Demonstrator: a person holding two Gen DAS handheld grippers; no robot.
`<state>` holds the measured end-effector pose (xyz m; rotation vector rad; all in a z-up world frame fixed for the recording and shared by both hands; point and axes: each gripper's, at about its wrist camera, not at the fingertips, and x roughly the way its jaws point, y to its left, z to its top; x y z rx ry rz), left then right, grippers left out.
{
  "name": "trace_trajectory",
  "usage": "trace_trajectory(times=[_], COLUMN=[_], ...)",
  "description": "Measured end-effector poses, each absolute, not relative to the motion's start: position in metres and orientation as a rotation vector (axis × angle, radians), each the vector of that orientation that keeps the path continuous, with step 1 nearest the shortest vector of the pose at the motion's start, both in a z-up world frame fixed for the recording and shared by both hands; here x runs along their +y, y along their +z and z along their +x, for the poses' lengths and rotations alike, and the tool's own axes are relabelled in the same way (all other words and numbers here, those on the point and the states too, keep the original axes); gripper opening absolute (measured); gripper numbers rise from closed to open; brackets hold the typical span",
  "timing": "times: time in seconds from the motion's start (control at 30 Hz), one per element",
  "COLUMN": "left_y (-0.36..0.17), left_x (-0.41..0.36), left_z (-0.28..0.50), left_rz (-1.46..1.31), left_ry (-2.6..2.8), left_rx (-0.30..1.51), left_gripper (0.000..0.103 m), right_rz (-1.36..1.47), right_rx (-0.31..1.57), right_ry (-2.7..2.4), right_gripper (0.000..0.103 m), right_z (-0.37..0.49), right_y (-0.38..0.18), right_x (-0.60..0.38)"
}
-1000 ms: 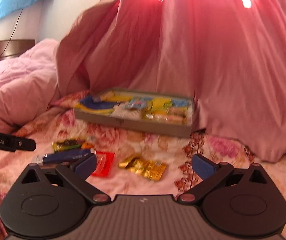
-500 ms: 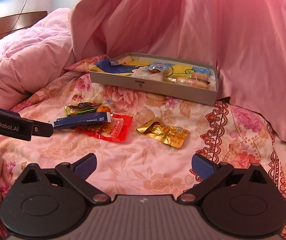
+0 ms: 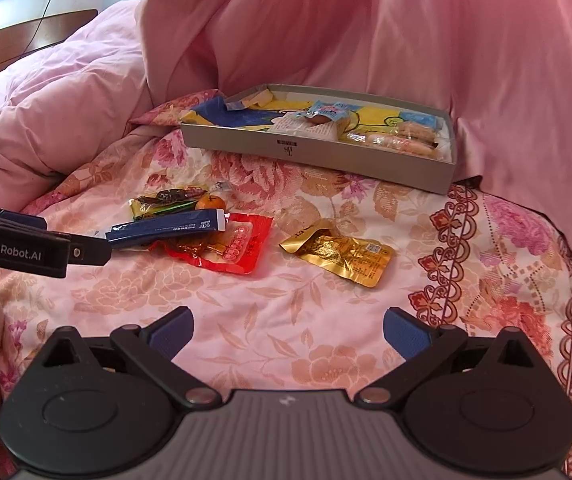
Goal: Organize snacks
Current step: 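Move both tools down toward the loose snacks on the bedspread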
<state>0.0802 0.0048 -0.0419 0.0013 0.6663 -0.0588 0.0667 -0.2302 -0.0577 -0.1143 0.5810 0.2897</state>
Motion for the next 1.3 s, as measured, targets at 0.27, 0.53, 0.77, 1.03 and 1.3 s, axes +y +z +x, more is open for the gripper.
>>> trace_trajectory(times=[0.27,0.53,0.77,1.03,1.3], left_y=[-0.043,-0.048,-0.053,-0.072,-0.072], left_x=[0.023,0.037,0.033,0.038,0.033], left_z=[0.103,0.141,0.168,0.199,0.206], left_rz=[-0.076,-0.083,0.03,0.044,0.054], left_ry=[-0.063,-0.114,-0.302,-0.409,-0.45], left_rx=[0.68,0.676,0.691,0.825,0.891], left_gripper=[0.1,0.1,0.1,0.097,0.093], right_rz=[-0.159,-0.203,-0.206,-0.119,-0.142], right_rx=[0.596,0.565,0.57,0.605,0.64], right_ry=[0.351,0.441,0.485,0.548,0.561], right_gripper=[0.103,0.103,0.103,0.103,0.103], right_z=[0.098,0.139,0.176,0.213,0.233], right_y=[-0.066,-0.073,-0.083,-0.087,-0.097], right_x=[-0.225,-0.23,-0.241,-0.258,-0.263])
